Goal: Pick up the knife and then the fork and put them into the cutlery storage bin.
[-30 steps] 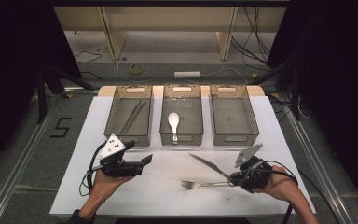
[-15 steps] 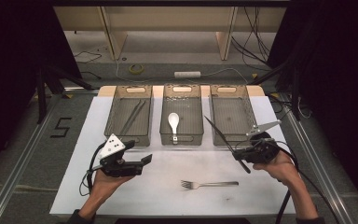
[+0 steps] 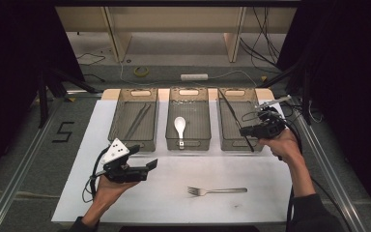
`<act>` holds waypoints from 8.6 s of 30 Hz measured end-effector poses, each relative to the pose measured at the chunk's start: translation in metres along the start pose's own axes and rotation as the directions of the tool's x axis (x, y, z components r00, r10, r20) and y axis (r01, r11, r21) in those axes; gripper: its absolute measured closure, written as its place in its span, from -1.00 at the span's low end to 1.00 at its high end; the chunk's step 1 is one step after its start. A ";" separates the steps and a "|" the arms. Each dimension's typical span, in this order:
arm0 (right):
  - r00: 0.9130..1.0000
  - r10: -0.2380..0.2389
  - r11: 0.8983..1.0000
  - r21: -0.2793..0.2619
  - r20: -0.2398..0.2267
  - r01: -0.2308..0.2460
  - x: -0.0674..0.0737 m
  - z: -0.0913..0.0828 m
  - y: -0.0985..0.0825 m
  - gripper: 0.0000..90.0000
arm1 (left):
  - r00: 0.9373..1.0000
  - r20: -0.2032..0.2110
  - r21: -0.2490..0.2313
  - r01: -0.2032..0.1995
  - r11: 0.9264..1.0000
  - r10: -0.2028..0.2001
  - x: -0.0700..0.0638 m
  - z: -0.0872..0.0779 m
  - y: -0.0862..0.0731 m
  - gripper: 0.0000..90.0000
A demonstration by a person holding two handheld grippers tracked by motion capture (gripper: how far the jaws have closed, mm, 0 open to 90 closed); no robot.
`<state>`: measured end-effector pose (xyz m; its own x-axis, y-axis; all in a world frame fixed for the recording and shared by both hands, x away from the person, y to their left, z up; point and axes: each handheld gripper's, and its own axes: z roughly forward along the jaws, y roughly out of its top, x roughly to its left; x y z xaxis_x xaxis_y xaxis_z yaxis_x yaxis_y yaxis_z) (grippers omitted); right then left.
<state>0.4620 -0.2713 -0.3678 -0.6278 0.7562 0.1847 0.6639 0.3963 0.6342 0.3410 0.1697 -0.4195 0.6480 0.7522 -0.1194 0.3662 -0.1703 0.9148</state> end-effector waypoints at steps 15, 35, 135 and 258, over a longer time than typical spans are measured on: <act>0.992 0.091 0.996 -0.010 0.092 -0.091 -0.023 0.014 0.037 0.79 | 1.000 0.002 -0.001 0.001 1.000 -0.001 0.000 0.000 0.000 -0.66; 0.965 0.184 0.980 0.046 0.189 -0.195 -0.040 0.053 0.031 0.79 | 1.000 0.006 -0.005 0.000 1.000 0.000 -0.001 -0.001 0.000 -0.66; 0.878 -0.454 0.784 0.400 -0.150 0.474 0.122 0.064 -0.080 0.21 | 1.000 0.010 -0.005 0.002 1.000 -0.001 -0.001 -0.001 0.001 -0.66; 0.997 -0.047 0.998 -0.039 -0.057 0.045 0.028 0.008 -0.046 0.88 | 1.000 0.004 -0.005 0.006 1.000 -0.006 0.000 -0.001 0.001 -0.66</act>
<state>0.4172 -0.2640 -0.3975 -0.6807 0.7055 0.1973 0.6188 0.4096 0.6704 0.3406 0.1698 -0.4188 0.6482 0.7509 -0.1264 0.3671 -0.1628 0.9158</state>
